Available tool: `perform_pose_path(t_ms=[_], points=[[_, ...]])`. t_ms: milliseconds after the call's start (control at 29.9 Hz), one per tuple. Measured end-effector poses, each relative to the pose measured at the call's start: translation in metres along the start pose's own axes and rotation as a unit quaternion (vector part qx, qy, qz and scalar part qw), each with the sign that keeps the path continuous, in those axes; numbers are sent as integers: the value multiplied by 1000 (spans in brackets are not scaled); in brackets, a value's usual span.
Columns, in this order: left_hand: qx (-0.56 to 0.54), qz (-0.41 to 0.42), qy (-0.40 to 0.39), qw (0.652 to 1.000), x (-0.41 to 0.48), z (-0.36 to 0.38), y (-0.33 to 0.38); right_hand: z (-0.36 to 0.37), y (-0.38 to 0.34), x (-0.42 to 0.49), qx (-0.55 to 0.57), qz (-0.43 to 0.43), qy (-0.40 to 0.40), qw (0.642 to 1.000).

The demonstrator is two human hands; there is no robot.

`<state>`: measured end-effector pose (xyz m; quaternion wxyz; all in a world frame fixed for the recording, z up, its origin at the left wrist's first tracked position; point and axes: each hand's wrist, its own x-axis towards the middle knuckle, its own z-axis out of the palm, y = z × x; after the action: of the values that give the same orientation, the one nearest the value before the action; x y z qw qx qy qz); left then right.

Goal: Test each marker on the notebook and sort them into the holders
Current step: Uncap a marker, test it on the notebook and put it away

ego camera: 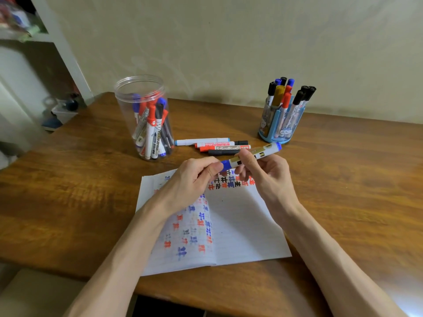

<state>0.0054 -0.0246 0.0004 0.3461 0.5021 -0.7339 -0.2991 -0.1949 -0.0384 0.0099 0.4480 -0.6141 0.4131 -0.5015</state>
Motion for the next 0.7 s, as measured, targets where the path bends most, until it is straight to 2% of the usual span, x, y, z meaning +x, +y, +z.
perform_pose_path(t_ms=[301,468,702], points=[[-82,-13,-39,996,4,-1,6,-2,-1,1,-15,-18,-4,1000],[23,-28,-1,999,1,4,2,14,4,-2,19,52,27,998],[78,18,51,995,-1,4,0,23,6,-5,8,54,33,998]])
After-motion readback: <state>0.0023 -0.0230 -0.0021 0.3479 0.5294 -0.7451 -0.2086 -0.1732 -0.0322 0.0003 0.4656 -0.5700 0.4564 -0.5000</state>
